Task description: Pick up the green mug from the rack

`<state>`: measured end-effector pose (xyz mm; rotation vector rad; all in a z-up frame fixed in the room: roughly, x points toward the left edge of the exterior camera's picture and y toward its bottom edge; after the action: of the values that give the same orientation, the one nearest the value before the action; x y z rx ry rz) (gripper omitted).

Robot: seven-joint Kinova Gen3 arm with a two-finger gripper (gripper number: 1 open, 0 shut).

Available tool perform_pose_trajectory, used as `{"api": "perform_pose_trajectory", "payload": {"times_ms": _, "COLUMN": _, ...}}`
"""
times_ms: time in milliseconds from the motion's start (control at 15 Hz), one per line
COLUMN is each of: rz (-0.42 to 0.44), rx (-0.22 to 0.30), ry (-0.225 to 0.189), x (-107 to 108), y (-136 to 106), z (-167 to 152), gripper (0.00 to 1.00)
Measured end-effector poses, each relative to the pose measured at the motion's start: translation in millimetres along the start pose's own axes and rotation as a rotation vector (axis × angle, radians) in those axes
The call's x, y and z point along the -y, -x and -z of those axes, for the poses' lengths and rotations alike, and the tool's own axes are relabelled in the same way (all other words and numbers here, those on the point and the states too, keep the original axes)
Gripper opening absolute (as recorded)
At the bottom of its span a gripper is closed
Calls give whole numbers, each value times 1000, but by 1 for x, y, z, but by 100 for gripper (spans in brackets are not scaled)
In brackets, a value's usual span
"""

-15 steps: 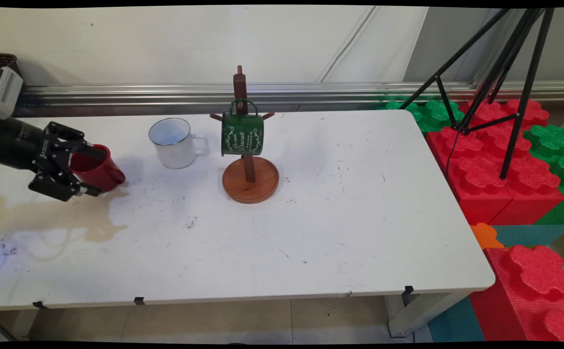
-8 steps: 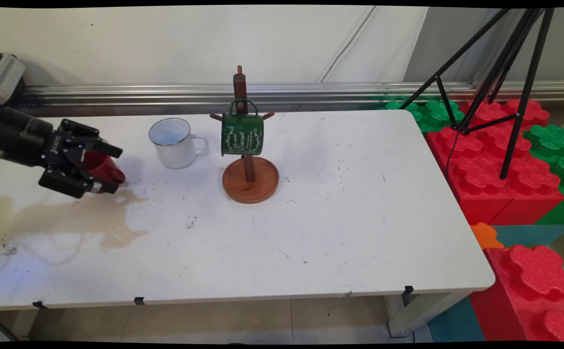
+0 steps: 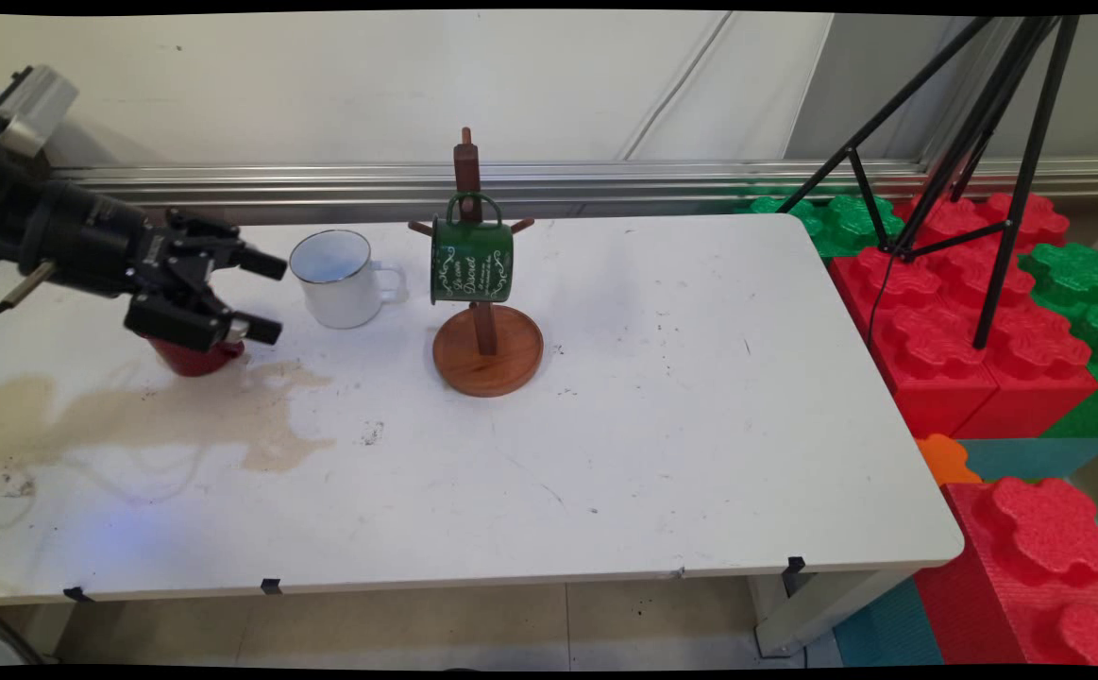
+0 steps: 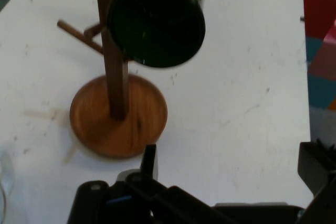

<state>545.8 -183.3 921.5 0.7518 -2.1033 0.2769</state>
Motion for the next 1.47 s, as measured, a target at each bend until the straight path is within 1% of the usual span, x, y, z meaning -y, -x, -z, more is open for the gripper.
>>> {"api": "perform_pose_trajectory", "payload": {"times_ms": 133, "rz": 5, "rx": -31, "ry": 9, "x": 2, "y": -6, "z": -7, "gripper": 100}}
{"api": "perform_pose_trajectory", "payload": {"times_ms": 467, "rz": 6, "rx": -79, "ry": 26, "x": 7, "y": -15, "z": -28, "gripper": 100}}
{"api": "perform_pose_trajectory", "payload": {"times_ms": 800, "rz": 3, "rx": -111, "ry": 35, "x": 10, "y": -21, "z": -49, "gripper": 100}}
{"api": "perform_pose_trajectory", "payload": {"times_ms": 1067, "rz": 5, "rx": -134, "ry": 41, "x": 13, "y": -26, "z": -72, "gripper": 100}}
{"api": "perform_pose_trajectory", "payload": {"times_ms": 1467, "rz": 28, "rx": -164, "ry": 42, "x": 16, "y": -28, "z": -100, "gripper": 100}}
